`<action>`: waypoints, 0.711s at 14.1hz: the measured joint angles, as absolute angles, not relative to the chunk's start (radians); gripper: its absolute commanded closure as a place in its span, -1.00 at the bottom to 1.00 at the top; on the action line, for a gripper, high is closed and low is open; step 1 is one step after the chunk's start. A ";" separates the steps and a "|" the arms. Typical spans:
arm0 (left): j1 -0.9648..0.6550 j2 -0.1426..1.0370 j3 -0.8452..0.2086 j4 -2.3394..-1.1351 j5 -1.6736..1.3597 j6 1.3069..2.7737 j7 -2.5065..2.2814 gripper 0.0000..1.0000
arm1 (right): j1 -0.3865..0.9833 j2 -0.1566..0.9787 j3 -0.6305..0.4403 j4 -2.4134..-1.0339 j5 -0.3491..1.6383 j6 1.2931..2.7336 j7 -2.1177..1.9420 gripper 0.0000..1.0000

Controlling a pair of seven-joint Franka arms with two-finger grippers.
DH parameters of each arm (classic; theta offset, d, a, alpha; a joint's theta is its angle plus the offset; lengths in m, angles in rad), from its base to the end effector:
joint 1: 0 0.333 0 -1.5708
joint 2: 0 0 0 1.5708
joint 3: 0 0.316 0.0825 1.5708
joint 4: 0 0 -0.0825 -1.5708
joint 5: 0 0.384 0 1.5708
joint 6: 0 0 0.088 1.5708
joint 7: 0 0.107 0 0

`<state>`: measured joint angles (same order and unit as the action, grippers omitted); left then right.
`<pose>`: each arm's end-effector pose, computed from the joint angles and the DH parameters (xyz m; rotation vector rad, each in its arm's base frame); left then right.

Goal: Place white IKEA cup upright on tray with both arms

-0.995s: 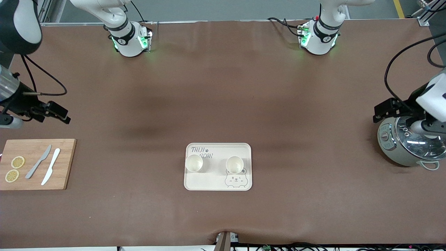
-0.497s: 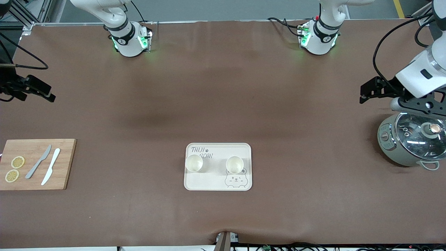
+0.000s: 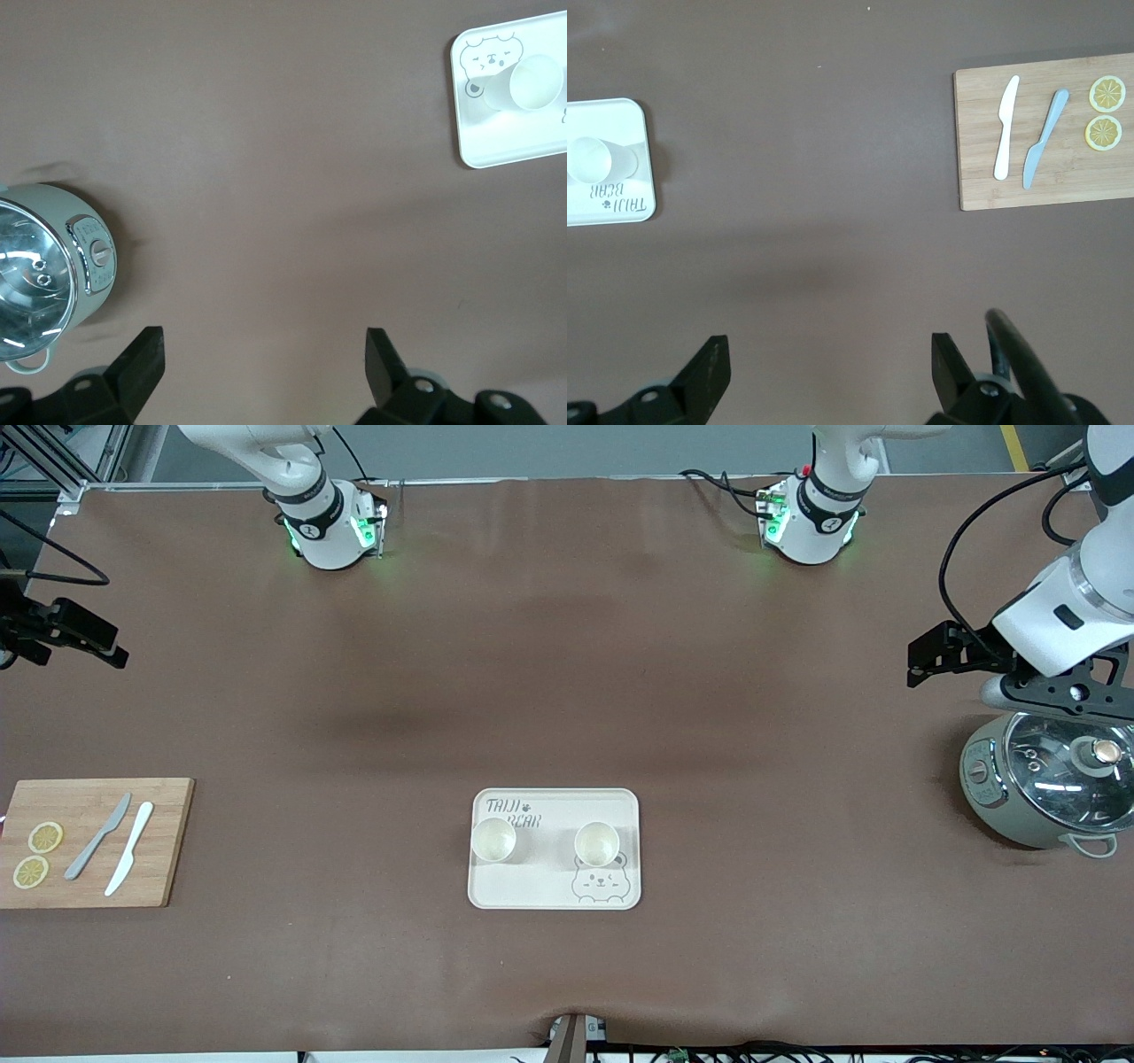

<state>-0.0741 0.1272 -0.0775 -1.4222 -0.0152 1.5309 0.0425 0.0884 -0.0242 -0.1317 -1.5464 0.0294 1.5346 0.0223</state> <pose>0.5834 -0.0876 0.6183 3.1028 -0.3020 -0.0303 0.5433 -0.0213 0.6460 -3.1075 0.1000 -0.0195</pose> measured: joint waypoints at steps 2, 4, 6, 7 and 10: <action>-0.073 0.128 -0.077 -1.422 -0.015 1.534 0.041 -1.00 | 0.089 -0.024 -0.125 -1.537 0.029 1.517 0.022 -1.00; -0.073 0.133 -0.077 -1.423 -0.015 1.541 0.041 -1.00 | 0.089 -0.024 -0.125 -1.536 0.029 1.513 0.022 -1.00; -0.073 0.144 -0.077 -1.424 -0.015 1.552 0.041 -1.00 | 0.089 -0.023 -0.125 -1.536 0.029 1.512 0.022 -1.00; -0.073 0.149 -0.078 -1.424 -0.015 1.558 0.041 -1.00 | 0.089 -0.023 -0.125 -1.536 0.029 1.512 0.021 -1.00; -0.073 0.153 -0.078 -1.424 -0.015 1.566 0.041 -1.00 | 0.089 -0.023 -0.125 -1.536 0.029 1.512 0.020 -1.00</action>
<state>-0.0731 0.1529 -0.0781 -1.4236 -0.0151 1.5661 0.0410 0.0888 -0.0228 -0.1251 -1.5365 0.0293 1.5125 0.0201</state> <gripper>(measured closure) 0.000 0.000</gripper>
